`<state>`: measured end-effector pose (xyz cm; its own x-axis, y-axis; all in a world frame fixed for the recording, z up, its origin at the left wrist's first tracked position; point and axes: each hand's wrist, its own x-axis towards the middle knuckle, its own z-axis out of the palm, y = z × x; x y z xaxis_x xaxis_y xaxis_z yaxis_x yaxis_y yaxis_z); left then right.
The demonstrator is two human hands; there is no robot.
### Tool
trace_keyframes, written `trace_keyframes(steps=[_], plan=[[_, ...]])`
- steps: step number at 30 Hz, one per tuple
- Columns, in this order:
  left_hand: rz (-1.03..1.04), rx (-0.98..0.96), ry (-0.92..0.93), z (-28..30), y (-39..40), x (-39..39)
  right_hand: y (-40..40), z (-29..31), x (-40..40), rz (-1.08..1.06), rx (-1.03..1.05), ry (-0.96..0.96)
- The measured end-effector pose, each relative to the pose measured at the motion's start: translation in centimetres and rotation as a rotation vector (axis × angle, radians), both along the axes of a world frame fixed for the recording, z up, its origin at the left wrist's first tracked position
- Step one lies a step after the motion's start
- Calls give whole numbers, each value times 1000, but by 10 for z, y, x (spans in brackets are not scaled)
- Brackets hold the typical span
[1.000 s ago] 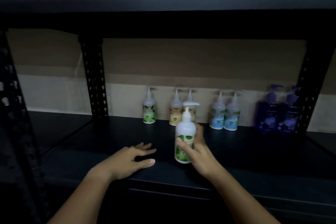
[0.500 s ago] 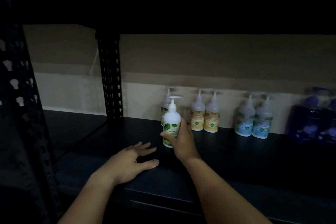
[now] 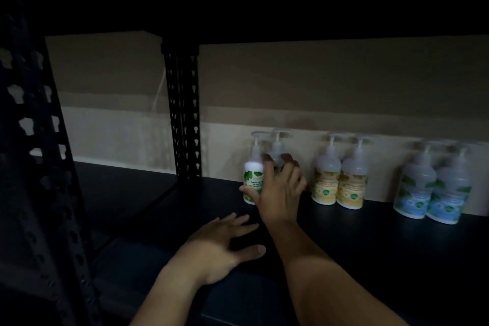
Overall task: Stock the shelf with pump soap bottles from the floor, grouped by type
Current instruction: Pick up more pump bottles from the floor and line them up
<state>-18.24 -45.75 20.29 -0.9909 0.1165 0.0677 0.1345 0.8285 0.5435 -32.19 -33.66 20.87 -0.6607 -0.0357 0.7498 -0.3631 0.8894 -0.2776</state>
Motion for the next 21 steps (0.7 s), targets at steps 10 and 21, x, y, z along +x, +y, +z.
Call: trace_keyframes(steps=[10, 21], plan=[[16, 10, -6, -4, -7, -20, -13, 6, -30, -12, -39, -110], [13, 1, -12, -3, -7, -20, -30, 4, -41, 52, -109, -137]])
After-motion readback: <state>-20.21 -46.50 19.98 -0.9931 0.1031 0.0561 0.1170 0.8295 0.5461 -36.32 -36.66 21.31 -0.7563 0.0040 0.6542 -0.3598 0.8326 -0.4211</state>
